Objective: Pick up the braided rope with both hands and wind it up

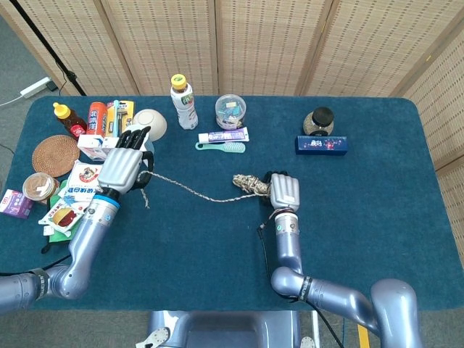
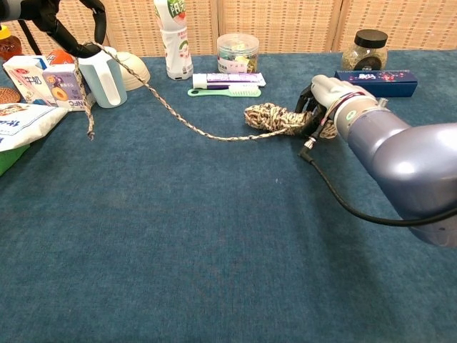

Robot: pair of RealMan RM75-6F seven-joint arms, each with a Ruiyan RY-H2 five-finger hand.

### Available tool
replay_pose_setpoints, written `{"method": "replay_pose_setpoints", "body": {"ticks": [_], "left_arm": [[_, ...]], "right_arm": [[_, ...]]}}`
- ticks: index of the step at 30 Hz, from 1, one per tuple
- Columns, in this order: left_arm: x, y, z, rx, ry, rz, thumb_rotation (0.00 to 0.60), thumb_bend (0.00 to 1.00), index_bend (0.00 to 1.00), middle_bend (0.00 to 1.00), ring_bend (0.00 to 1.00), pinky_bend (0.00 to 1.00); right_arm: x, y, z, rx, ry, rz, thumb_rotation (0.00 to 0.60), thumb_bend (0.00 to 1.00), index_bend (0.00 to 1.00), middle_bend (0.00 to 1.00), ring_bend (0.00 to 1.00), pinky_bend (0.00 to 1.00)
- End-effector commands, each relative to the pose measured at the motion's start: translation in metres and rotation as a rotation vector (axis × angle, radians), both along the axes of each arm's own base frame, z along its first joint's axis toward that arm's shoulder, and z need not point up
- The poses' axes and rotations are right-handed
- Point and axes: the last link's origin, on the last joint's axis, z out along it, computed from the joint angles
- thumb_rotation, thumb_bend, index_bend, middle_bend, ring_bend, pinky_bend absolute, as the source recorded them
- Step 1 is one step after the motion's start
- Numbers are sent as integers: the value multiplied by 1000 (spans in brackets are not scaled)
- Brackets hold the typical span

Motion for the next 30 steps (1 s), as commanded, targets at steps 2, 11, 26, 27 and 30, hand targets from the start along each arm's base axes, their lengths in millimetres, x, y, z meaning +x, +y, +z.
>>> {"method": "replay_pose_setpoints", "body": {"ticks": [2,11,26,27,30], "left_arm": [[5,-2,0,-3,-12,-9,600,402,608,0,0,0],[28,-2,9,-11,-90,-30,600,401,608,0,0,0],[91,-9,18,-12,-160,-84,600,401,607,0,0,0],[97,-9,18,-10,-166,-87,600,401,608,0,0,0],[108,-8,20,-10,-189,-80,600,401,608,0,0,0]], "right_arm": [[1,3,-1,-2,-13,54,600,578,622,494,360,543],[4,20,8,97,22,228,600,594,655,505,364,543],[36,55,6,194,-8,382,600,594,664,516,373,547],[38,58,5,198,-3,393,600,595,665,516,373,548],[42,65,4,213,-21,398,600,595,667,517,374,548]]}}
